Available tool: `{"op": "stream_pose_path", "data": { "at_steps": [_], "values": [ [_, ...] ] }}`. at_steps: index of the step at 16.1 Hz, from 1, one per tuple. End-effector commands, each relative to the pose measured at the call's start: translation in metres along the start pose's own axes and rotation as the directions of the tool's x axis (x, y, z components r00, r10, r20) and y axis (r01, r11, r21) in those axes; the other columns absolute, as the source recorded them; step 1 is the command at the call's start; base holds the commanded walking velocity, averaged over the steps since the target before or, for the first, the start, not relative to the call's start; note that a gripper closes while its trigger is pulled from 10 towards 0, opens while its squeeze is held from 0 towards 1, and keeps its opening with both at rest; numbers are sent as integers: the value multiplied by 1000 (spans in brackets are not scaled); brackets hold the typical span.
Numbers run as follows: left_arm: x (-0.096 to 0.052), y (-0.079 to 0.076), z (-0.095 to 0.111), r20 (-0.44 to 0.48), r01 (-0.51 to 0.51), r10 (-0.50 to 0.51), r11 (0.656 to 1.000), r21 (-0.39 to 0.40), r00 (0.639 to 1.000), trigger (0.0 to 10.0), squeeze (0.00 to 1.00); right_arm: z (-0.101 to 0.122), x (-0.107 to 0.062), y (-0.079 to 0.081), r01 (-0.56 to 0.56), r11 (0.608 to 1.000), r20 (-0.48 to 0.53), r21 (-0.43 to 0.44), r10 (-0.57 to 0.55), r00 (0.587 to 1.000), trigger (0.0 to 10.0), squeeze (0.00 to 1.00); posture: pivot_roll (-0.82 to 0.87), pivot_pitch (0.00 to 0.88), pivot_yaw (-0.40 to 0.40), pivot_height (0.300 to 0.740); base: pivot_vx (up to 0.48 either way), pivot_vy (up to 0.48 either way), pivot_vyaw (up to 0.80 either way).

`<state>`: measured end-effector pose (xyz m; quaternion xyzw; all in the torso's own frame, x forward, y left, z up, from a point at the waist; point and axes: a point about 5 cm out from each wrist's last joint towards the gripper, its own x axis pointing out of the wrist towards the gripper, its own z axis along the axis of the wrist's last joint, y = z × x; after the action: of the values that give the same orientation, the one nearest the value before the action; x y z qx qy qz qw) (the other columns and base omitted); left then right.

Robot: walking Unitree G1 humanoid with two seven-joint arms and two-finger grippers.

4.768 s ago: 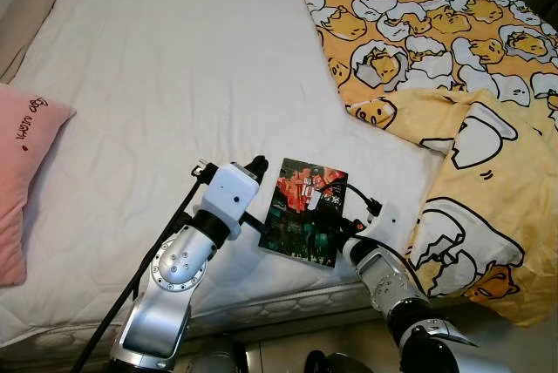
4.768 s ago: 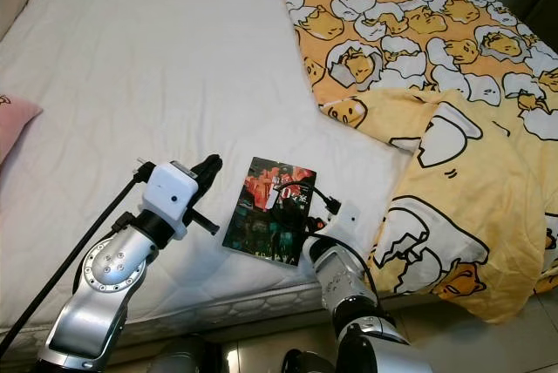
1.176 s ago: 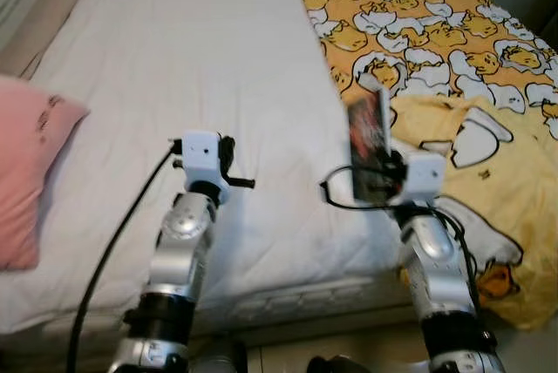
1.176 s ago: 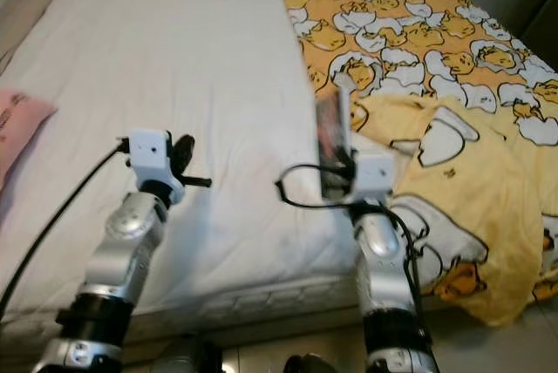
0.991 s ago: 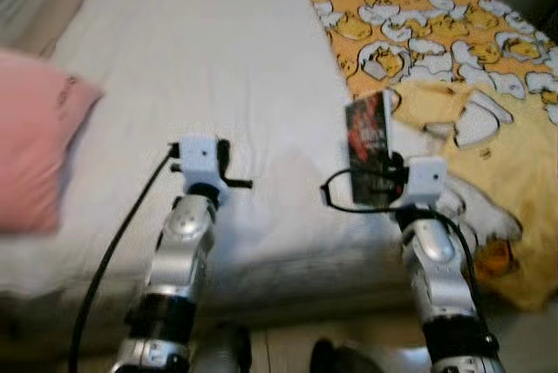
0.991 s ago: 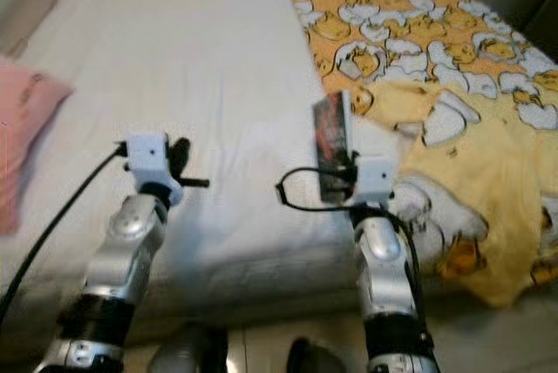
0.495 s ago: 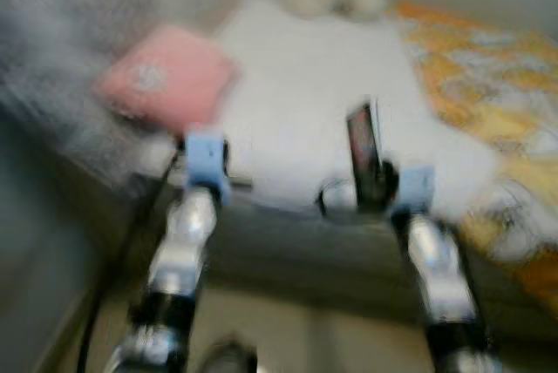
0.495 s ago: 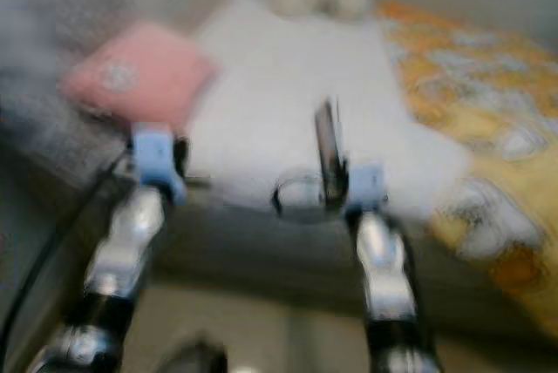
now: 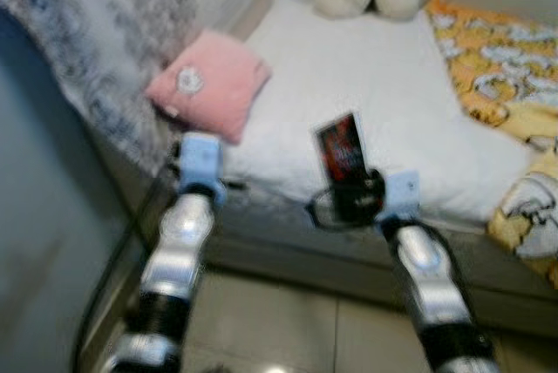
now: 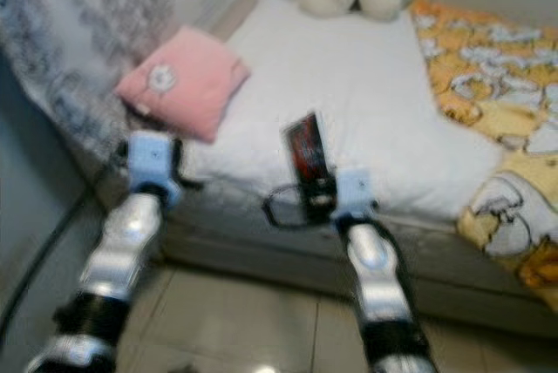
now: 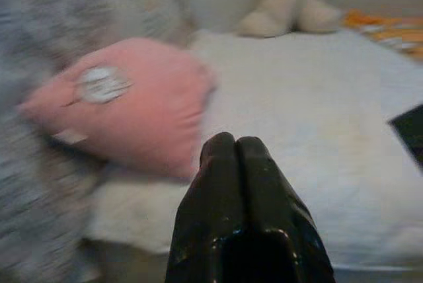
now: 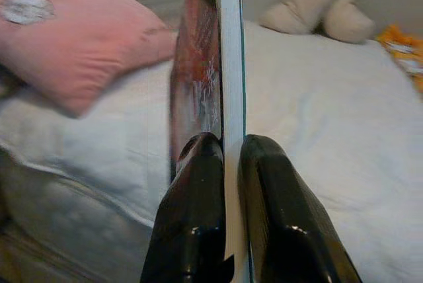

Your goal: Clean up the room

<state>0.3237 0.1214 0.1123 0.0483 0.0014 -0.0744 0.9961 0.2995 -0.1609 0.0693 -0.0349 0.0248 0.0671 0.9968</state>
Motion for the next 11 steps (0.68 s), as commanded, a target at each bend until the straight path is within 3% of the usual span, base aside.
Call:
{"op": "stream_pose_path", "data": {
  "at_steps": [1,11],
  "values": [
    [3,8,2,6,-5,5,1000,19,1000,10000,0,14,5,2,3,1000,77,-5,-3,997,0,0,111,0,-37,740,446,0,0],
    [6,9,-1,7,-10,10,999,-37,1000,10000,0,13,2,-3,31,1000,86,0,-31,996,0,0,80,0,-23,740,470,0,0]
  ]
}}
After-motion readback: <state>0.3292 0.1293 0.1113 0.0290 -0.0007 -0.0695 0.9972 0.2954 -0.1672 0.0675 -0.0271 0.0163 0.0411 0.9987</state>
